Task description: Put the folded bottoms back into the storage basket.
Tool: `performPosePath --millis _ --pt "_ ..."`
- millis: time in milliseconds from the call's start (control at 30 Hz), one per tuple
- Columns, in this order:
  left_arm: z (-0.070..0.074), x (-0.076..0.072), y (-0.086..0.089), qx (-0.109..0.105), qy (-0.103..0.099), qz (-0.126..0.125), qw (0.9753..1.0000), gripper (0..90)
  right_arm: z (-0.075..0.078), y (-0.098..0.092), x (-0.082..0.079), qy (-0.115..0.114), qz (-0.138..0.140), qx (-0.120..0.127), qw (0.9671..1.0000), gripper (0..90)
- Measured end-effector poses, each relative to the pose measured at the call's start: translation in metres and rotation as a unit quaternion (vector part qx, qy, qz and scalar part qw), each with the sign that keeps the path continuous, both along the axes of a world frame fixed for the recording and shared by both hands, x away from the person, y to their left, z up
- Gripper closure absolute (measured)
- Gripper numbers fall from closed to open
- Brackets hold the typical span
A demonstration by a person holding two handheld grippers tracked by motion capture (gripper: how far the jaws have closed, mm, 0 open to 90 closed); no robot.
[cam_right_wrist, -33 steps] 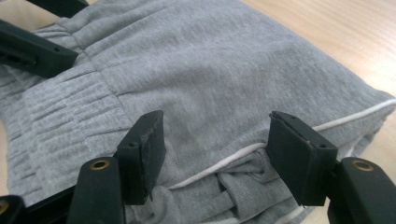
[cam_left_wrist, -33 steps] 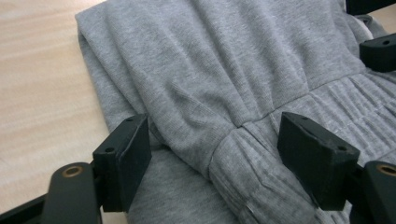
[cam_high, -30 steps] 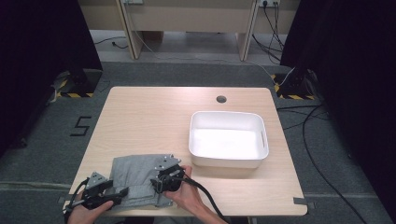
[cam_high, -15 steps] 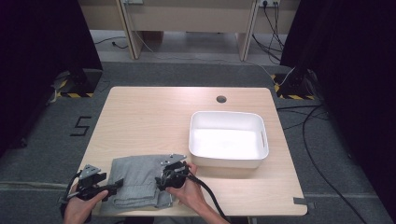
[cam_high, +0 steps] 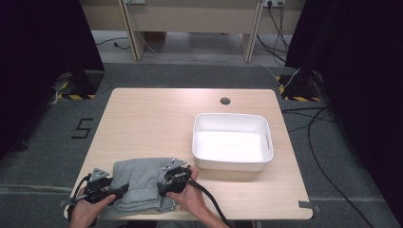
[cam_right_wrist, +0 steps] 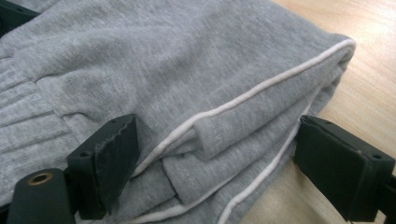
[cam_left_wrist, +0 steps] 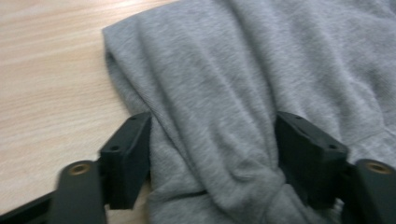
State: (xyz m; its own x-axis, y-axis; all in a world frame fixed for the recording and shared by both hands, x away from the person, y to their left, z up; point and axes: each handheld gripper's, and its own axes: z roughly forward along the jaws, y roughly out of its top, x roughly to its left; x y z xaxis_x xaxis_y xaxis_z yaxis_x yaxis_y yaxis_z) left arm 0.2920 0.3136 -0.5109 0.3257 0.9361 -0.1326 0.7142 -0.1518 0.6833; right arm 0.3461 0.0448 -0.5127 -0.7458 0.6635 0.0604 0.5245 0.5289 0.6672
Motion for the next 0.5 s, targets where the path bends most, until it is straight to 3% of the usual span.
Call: performPosePath --millis 133,233,367,500 --pt "0.0001 -0.0003 -0.0045 -0.003 -0.007 -0.015 0.9999 45.5 -0.0007 0.001 -0.0004 -0.01 0.009 0.004 0.9999 20.5" --pt "-0.002 -0.0018 -0.0042 -0.025 -0.013 -0.022 0.9994 59.8 -0.0004 0.0023 -0.0012 -0.012 0.021 0.016 0.9996 34.4" --pt "-0.0036 -0.0015 -0.0005 -0.041 -0.016 -0.033 0.9985 66.0 -0.0009 0.0051 -0.0012 -0.008 0.04 0.039 0.9984 55.6" --pt "-0.002 -0.0025 0.0003 -0.036 -0.025 -0.039 0.9983 69.5 -0.0015 0.0048 0.0001 -0.002 0.044 0.057 0.9974 63.8"
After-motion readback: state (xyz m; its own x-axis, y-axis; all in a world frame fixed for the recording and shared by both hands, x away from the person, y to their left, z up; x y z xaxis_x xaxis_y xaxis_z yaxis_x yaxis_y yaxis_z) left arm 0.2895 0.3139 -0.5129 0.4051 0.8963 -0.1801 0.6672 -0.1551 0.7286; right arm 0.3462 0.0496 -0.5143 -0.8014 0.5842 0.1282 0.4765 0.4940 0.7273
